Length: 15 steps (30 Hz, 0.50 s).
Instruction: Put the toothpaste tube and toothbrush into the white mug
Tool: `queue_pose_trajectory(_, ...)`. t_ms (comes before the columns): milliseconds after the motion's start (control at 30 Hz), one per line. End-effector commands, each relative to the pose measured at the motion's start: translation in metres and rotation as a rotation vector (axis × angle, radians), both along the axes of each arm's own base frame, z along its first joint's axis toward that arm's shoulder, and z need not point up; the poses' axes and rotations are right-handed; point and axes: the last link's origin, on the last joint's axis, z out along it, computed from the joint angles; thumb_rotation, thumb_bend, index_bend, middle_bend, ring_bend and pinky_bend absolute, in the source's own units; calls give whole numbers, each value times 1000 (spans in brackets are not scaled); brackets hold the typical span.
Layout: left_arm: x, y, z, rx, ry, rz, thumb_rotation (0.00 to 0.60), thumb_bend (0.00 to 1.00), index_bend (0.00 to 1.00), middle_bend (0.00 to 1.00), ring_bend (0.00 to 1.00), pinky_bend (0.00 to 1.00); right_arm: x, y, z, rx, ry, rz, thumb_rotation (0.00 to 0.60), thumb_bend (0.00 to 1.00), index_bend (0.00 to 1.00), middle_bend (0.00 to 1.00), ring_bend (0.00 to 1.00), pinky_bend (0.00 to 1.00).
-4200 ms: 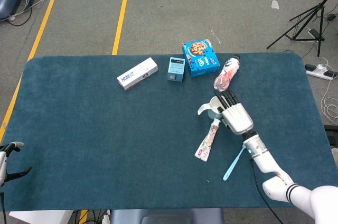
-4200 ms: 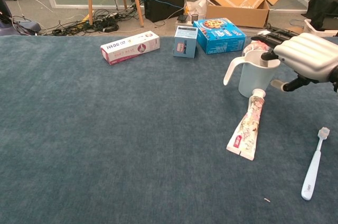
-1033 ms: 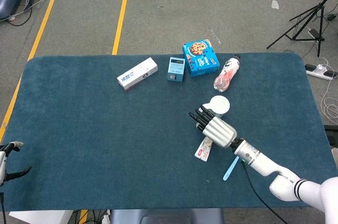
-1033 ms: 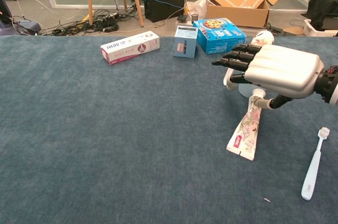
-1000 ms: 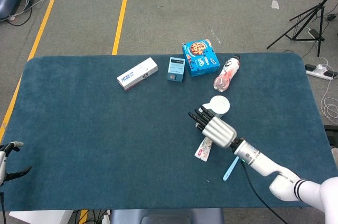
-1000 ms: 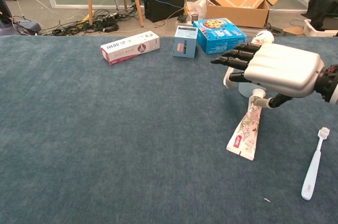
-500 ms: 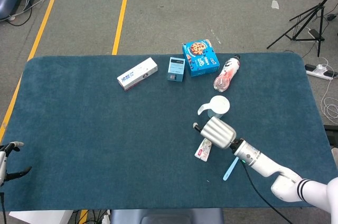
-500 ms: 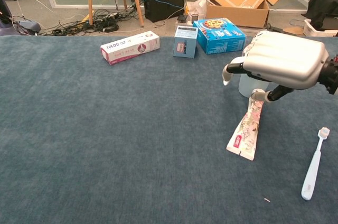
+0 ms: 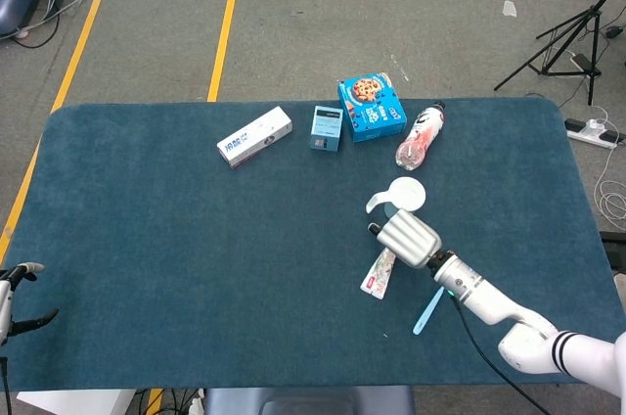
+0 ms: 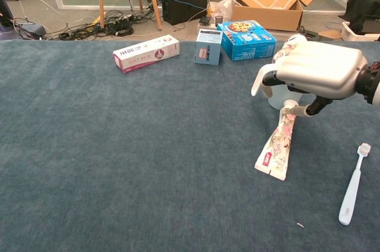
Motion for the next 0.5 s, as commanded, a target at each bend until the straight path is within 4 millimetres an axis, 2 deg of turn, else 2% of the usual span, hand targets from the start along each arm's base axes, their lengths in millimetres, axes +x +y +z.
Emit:
queue_pose_trajectory(33,0,0,0,-1,0,0,600,0,315,402,330,280,-1,0,-2,2,13,-5,600,178,418,1000,1000,1000)
queue_pose_trajectory(500,0,0,0,0,0,-1,600,0,315,403,330,280,-11,0,-14,11,89,-21,600,179,425,1000,1000,1000)
